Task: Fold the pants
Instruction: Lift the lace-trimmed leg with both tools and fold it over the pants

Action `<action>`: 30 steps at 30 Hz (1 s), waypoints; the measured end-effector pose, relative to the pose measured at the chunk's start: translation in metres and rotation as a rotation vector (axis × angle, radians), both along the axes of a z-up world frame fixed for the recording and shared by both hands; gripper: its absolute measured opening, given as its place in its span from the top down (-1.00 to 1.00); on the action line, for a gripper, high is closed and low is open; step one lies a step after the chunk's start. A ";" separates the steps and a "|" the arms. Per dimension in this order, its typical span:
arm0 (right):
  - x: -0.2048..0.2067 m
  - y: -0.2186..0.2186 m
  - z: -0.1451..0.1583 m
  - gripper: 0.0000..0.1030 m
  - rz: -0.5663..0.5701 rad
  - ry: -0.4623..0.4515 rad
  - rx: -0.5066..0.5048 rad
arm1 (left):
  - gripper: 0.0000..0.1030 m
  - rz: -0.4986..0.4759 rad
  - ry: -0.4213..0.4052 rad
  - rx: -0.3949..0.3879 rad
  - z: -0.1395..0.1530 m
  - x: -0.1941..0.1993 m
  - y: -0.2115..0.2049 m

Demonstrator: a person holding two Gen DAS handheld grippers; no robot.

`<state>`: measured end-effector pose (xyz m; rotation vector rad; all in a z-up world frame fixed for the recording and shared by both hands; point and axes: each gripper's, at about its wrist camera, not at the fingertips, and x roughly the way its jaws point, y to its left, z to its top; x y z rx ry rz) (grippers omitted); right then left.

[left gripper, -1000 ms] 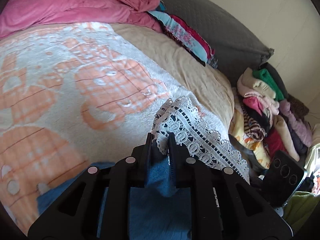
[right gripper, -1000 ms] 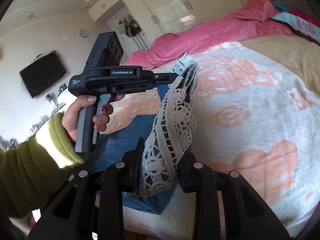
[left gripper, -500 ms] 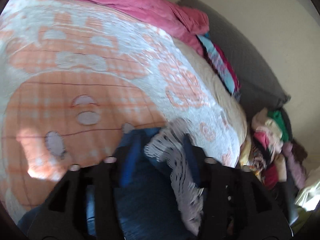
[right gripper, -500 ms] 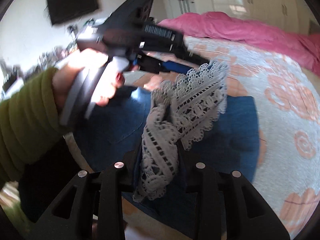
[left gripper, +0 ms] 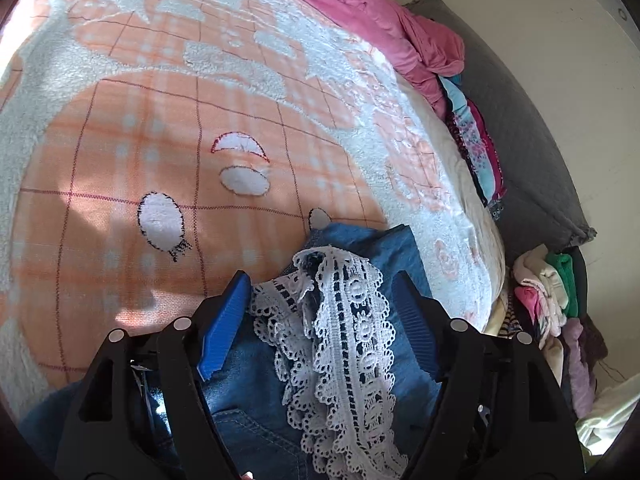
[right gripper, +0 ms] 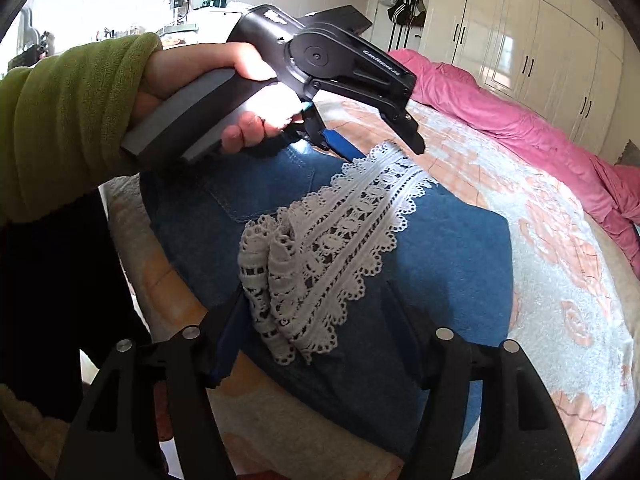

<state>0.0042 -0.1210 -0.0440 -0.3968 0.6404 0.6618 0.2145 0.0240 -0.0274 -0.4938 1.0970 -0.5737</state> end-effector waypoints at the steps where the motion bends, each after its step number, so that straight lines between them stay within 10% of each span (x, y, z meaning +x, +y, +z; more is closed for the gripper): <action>1: -0.001 0.000 0.002 -0.21 0.003 -0.008 0.005 | -0.13 0.002 0.000 0.014 0.000 0.000 -0.001; 3: -0.003 0.000 0.007 -0.15 0.008 -0.018 0.027 | 0.06 0.008 -0.004 0.041 -0.001 0.000 -0.003; 7: 0.002 0.005 0.007 0.64 0.059 0.077 0.068 | 0.49 0.027 0.017 0.051 -0.009 0.002 -0.003; 30: 0.005 0.027 -0.002 0.63 0.144 0.101 0.002 | 0.59 0.065 -0.010 0.114 0.000 -0.006 0.016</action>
